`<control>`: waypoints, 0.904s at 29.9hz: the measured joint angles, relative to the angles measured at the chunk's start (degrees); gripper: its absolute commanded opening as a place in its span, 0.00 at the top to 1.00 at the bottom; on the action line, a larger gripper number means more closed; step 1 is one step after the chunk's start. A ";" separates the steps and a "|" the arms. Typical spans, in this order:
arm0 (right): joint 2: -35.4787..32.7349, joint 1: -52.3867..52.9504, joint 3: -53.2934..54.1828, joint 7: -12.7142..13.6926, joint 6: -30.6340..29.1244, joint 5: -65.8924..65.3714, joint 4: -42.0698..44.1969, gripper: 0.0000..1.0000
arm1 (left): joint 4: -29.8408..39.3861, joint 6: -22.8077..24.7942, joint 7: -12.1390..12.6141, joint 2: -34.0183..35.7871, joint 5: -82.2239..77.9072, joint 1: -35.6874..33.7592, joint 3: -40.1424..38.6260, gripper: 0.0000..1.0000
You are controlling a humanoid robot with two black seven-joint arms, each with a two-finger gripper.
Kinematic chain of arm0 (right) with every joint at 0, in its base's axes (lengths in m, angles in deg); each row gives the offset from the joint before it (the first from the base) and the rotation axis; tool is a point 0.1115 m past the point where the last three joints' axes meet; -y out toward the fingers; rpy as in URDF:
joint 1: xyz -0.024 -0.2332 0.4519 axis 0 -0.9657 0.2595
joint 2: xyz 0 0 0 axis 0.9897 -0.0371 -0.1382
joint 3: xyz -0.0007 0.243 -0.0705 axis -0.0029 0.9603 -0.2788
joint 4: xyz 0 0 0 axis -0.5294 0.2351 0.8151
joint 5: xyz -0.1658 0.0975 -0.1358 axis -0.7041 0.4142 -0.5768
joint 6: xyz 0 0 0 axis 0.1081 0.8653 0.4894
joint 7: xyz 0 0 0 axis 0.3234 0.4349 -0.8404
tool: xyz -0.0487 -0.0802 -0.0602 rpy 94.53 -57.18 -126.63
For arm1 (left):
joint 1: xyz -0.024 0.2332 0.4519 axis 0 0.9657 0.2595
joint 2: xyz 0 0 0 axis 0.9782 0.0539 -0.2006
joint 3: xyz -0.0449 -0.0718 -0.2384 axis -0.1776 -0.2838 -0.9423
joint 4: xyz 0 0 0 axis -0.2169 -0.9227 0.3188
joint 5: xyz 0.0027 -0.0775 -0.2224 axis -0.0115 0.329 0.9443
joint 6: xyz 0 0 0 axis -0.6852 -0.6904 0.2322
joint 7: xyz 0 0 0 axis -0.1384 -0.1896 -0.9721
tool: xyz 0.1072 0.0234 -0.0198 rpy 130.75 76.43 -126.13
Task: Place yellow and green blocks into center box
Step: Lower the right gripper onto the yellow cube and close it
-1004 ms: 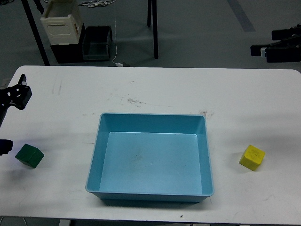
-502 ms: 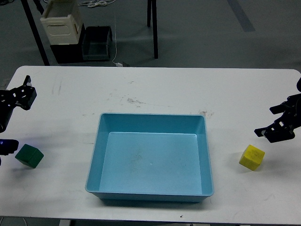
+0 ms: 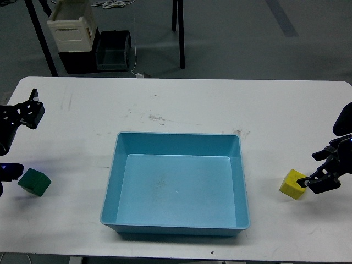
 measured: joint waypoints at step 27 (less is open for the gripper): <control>9.13 -4.02 -0.14 -0.01 0.00 -2.55 6.17 0.07 | -3.09 0.00 0.00 -1.17 0.00 0.04 0.01 0.00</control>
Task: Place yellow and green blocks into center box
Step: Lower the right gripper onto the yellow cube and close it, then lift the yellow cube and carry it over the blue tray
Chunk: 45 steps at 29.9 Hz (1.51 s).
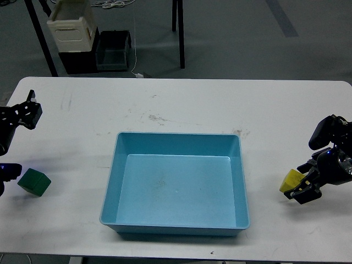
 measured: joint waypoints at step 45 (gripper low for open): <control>-5.36 28.99 1.96 0.00 4.23 -2.33 -0.24 1.00 | -0.60 0.00 0.00 -0.02 0.01 0.30 0.00 0.00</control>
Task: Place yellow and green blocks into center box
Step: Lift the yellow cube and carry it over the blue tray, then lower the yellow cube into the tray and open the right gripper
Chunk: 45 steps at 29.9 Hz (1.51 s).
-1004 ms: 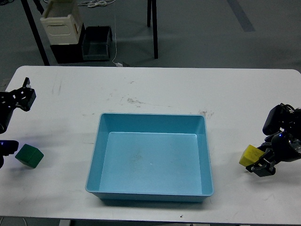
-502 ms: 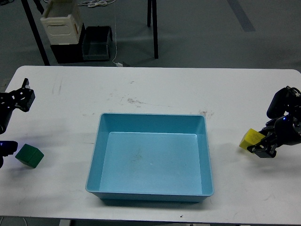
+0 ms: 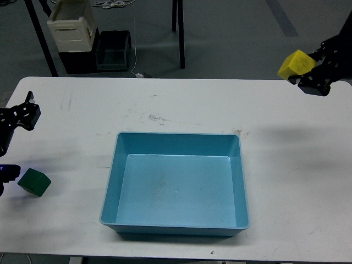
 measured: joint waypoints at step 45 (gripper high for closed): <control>46.30 2.40 -26.11 0.01 -4.23 5.80 5.83 0.89 | 0.08 0.00 0.00 0.37 0.00 -0.08 -0.27 0.00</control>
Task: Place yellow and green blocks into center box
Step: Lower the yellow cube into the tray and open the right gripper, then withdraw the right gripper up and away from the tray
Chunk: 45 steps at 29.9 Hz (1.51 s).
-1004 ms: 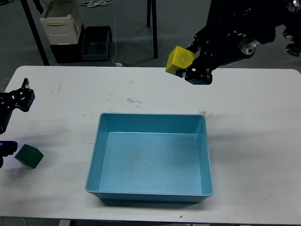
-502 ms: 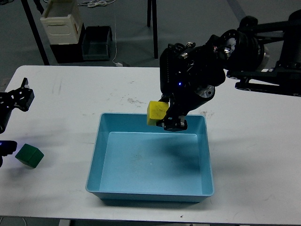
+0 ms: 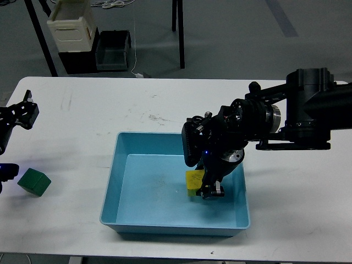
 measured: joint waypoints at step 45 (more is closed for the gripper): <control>-1.83 -20.16 56.40 -0.01 0.89 4.69 6.09 0.03 | -13.65 -0.67 0.00 15.28 -35.74 -8.53 0.37 0.00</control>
